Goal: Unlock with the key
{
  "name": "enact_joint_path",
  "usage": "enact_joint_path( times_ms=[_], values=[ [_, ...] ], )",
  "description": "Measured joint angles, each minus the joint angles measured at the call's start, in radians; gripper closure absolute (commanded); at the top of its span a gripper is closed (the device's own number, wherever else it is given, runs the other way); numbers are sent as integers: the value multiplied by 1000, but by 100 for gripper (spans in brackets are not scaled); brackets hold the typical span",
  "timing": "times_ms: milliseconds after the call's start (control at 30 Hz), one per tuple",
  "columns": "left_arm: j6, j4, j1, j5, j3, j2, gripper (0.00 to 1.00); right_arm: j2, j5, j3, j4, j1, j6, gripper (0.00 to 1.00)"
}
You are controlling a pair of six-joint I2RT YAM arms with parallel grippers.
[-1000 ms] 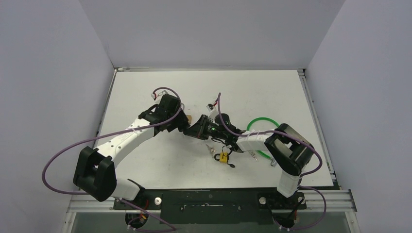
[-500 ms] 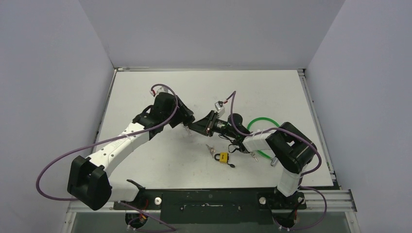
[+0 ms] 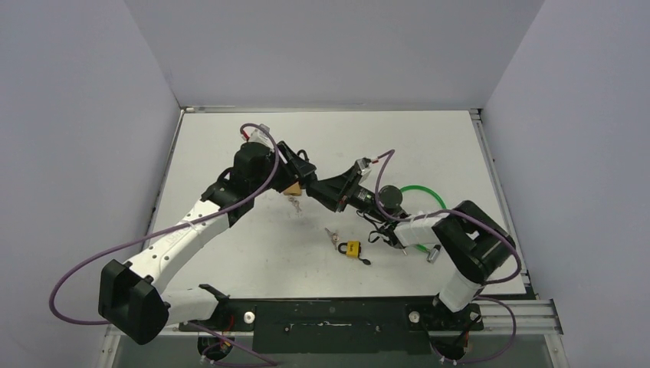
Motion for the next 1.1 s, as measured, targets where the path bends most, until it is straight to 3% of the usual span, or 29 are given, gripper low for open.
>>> enact_joint_path(
  times_ms=[67,200,333,600,867,1100],
  values=[
    [40,3,-2,2,0,-6,100,-70,16,-8,-89,-21,-72,33],
    [169,5,-6,-10,0,-14,100,-270,58,-35,-277,-72,-245,24],
    [320,43,-6,-23,-16,-43,100,-491,89,-44,-520,-136,-459,23],
    [603,151,-6,190,-51,-120,100,-605,77,111,-856,-187,-835,21],
    [739,195,-7,491,-51,-170,100,-591,-73,182,-887,-185,-996,30],
    [761,230,-8,607,-57,-185,100,-579,-206,182,-794,-150,-1000,19]
  ],
)
